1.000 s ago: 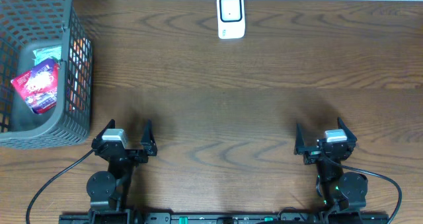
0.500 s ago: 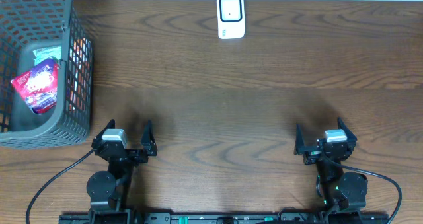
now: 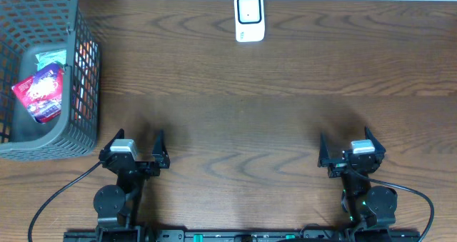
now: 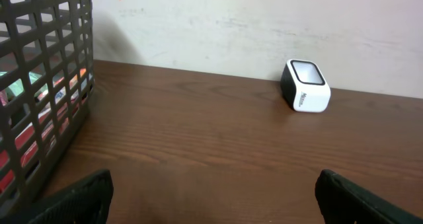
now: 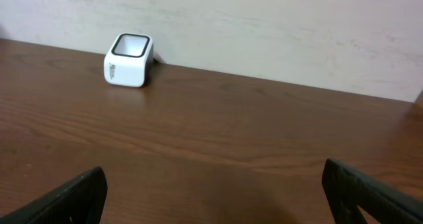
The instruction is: Scan the item barcode
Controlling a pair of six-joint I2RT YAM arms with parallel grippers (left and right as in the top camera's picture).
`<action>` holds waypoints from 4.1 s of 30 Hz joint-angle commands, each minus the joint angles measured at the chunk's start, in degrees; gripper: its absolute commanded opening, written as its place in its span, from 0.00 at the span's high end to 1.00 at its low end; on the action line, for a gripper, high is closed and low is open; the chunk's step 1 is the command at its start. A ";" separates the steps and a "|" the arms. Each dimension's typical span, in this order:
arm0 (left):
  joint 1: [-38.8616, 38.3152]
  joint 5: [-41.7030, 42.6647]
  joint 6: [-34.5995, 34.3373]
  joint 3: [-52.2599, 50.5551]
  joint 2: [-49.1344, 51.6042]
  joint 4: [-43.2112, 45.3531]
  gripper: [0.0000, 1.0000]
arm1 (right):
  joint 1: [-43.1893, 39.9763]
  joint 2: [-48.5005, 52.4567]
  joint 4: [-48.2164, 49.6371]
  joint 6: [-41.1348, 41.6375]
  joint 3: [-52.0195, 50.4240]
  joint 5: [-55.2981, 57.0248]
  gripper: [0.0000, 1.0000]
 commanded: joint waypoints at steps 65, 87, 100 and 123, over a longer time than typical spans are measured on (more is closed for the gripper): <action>-0.17 -30.84 -14.99 43.25 29.57 18.18 0.02 | 0.24 0.11 -0.17 -0.83 -0.13 0.55 0.01; 14.14 -54.38 1.66 105.46 80.56 -39.36 0.02 | 0.24 0.11 -0.17 -0.83 -0.13 0.55 0.01; 30.01 -12.46 -6.05 105.35 87.95 -50.69 0.02 | 0.24 0.11 -0.17 -0.83 -0.13 0.55 0.01; 30.03 -10.84 -2.80 105.07 107.43 -50.80 0.02 | 0.24 0.11 -0.17 -0.83 -0.13 0.55 0.01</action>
